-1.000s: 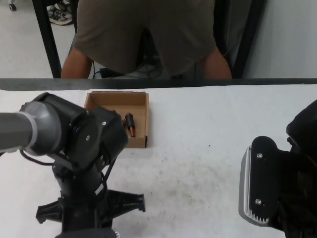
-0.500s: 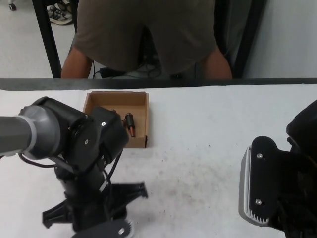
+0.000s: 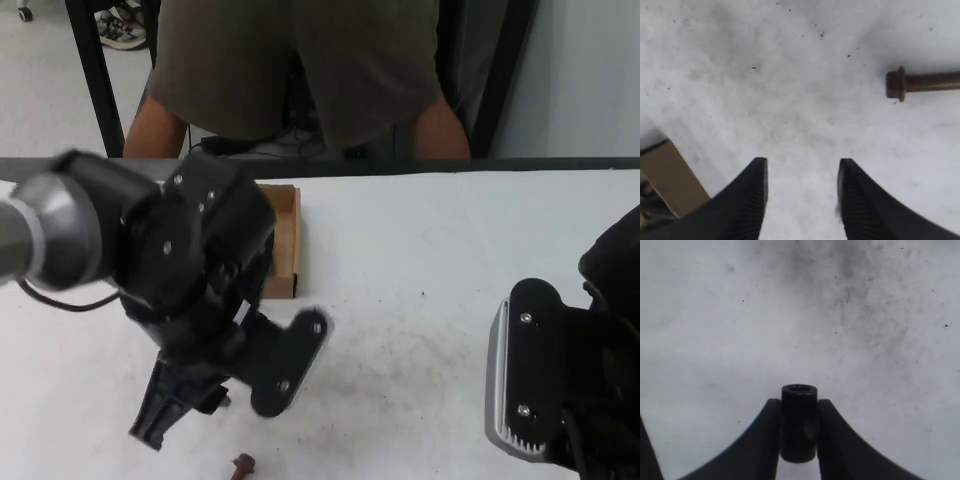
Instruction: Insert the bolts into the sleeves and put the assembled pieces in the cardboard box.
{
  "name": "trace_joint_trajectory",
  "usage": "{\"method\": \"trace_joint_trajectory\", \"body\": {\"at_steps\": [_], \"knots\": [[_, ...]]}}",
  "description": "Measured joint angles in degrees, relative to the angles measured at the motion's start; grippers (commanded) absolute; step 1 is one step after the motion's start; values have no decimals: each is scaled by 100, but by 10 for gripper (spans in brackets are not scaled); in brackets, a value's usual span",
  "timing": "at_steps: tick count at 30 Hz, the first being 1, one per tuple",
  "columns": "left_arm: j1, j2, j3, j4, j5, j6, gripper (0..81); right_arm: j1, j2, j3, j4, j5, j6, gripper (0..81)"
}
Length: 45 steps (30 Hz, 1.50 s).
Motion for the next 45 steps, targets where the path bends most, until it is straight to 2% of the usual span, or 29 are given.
{"method": "trace_joint_trajectory", "body": {"at_steps": [4, 5, 9, 12, 13, 18, 19, 21, 25, 29, 40, 42, 45], "knots": [[-69, -202, -331, 1102, 227, -2859, 426, 0, 0, 0, 4, 0, 500, 2], [-94, -262, -347, 1102, 227, -2859, 426, 0, 0, 0, 4, 0, 614, 2], [-240, -591, -551, 1904, 738, -5782, 426, 0, 0, 0, 19, 0, 1147, 2], [-322, -701, -565, 2397, 785, -7478, 426, 0, 0, 0, 31, 0, 1355, 2], [-330, -707, -565, 2423, 775, -7583, 426, 0, 0, 0, 31, 0, 1363, 2], [-568, -731, -548, 2581, 690, -9359, 426, 0, 0, 0, 46, 0, 1549, 2], [-606, -731, -498, 2450, 659, -9972, 426, 0, 0, 0, 46, 0, 1549, 2], [-758, -731, -343, 1935, 499, -10461, 426, 0, 0, 0, 46, 0, 1567, 2], [-928, -731, -56, 1240, 18, -11009, 426, 0, 0, 0, 46, 0, 1585, 2], [-925, -731, 213, 1184, -328, -11097, 426, 0, 0, 0, 46, 0, 1585, 2], [-925, -731, 1048, 299, -242, -11048, 426, 0, 0, 0, 46, 0, 1585, 2], [-925, -731, 1126, 150, -206, -11030, 405, 0, 0, 0, 46, 0, 1585, 2], [-925, -731, 1435, -360, -127, -10795, 324, 0, 0, 0, 46, 0, 1585, 2]]}}
